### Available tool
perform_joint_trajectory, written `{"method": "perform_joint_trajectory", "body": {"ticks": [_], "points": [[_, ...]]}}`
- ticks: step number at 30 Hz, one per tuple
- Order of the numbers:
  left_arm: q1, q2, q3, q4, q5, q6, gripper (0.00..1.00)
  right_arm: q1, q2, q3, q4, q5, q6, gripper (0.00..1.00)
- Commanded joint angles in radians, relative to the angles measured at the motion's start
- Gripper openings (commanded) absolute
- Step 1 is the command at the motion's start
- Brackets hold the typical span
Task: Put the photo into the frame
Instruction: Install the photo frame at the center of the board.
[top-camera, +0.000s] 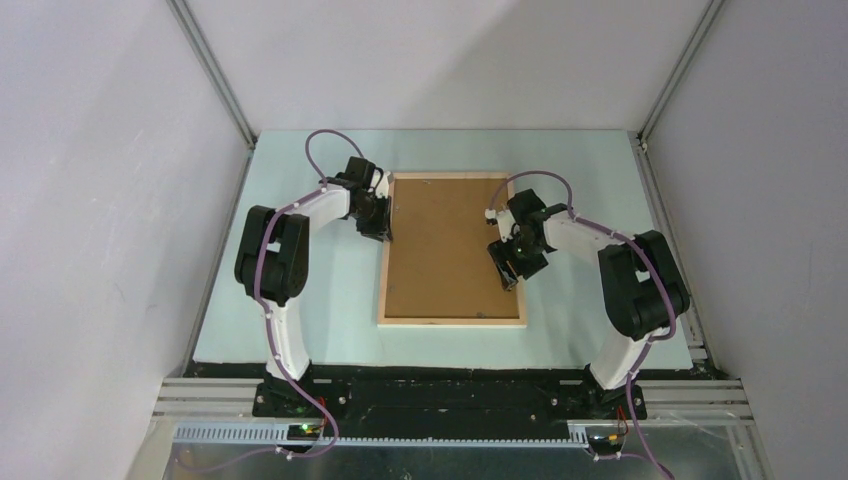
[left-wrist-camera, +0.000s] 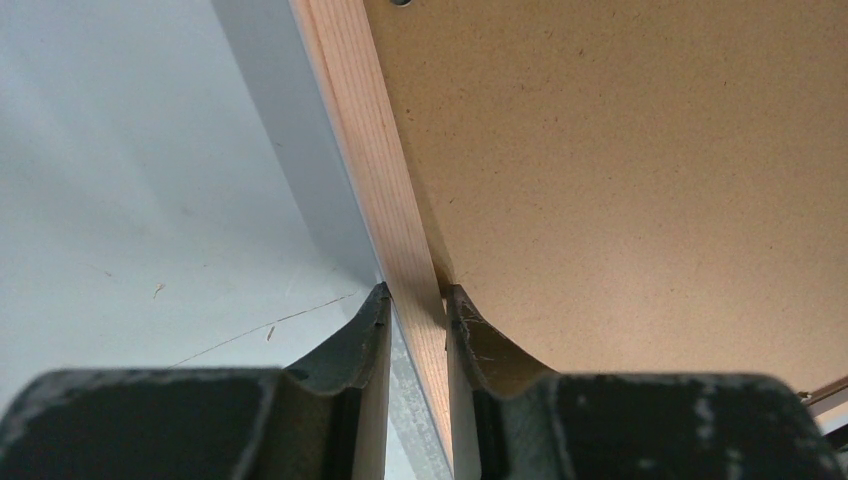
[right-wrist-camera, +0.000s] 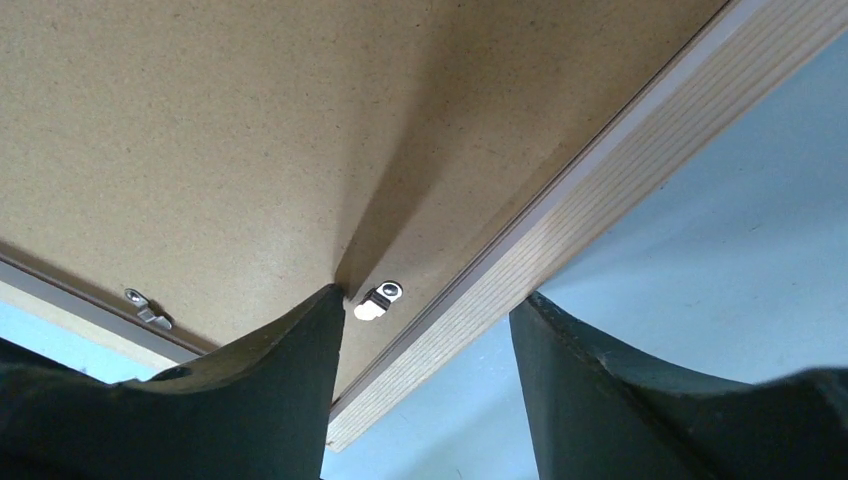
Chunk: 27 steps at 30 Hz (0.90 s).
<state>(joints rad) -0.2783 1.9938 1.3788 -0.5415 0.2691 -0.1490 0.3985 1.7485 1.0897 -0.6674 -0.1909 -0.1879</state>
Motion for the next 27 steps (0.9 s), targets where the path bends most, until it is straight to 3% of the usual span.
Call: {"method": "perform_joint_trajectory", "body": {"ticks": [1,10,19,24,27], "points": [[-0.027,0.012,-0.004,-0.016,0.051,0.03,0.0,0.008,-0.027,-0.014,0.009,0.024,-0.016,0.63],[-0.027,0.012,-0.004,-0.015,0.05,0.033,0.0,0.009,-0.041,-0.013,0.0,0.007,-0.053,0.47],[-0.027,0.015,-0.004,-0.017,0.053,0.034,0.0,0.012,-0.041,-0.013,-0.007,0.003,-0.086,0.38],[-0.027,0.013,-0.004,-0.016,0.052,0.035,0.0,0.013,-0.043,-0.013,-0.002,-0.015,-0.088,0.39],[-0.027,0.013,-0.004,-0.017,0.052,0.035,0.0,0.009,-0.051,-0.005,-0.007,-0.024,-0.083,0.49]]}}
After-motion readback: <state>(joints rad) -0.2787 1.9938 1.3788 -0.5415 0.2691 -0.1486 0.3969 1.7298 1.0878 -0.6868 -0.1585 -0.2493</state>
